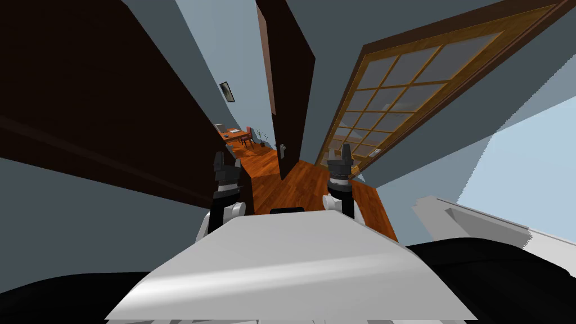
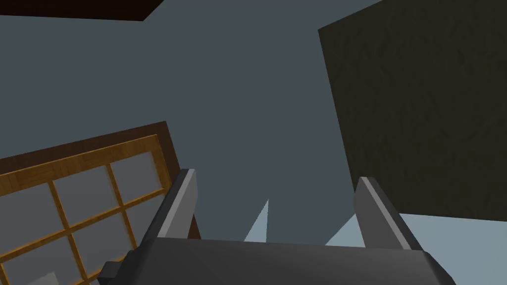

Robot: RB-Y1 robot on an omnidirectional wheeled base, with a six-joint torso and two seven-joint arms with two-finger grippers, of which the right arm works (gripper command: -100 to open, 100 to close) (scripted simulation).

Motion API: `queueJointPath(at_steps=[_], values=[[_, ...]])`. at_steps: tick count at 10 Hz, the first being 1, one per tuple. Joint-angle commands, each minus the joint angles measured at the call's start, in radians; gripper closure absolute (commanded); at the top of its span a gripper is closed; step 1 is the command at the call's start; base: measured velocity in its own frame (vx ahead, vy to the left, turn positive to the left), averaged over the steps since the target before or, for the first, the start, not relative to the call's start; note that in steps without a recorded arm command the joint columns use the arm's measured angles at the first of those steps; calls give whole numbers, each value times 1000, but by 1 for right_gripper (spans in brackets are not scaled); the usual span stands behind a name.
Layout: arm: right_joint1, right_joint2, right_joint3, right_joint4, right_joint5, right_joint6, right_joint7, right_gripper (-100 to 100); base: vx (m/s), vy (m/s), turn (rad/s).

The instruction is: Push the door open

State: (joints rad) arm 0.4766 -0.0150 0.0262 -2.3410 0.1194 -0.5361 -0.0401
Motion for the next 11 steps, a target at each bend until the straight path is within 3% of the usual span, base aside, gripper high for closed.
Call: queueJointPath(at_steps=[1,11], values=[[-18,-17,18,29,1,-7,-17,-100,46,-14,-33],[-140,-130,143,233,6,-59,-137,-100,101,5,-12]])
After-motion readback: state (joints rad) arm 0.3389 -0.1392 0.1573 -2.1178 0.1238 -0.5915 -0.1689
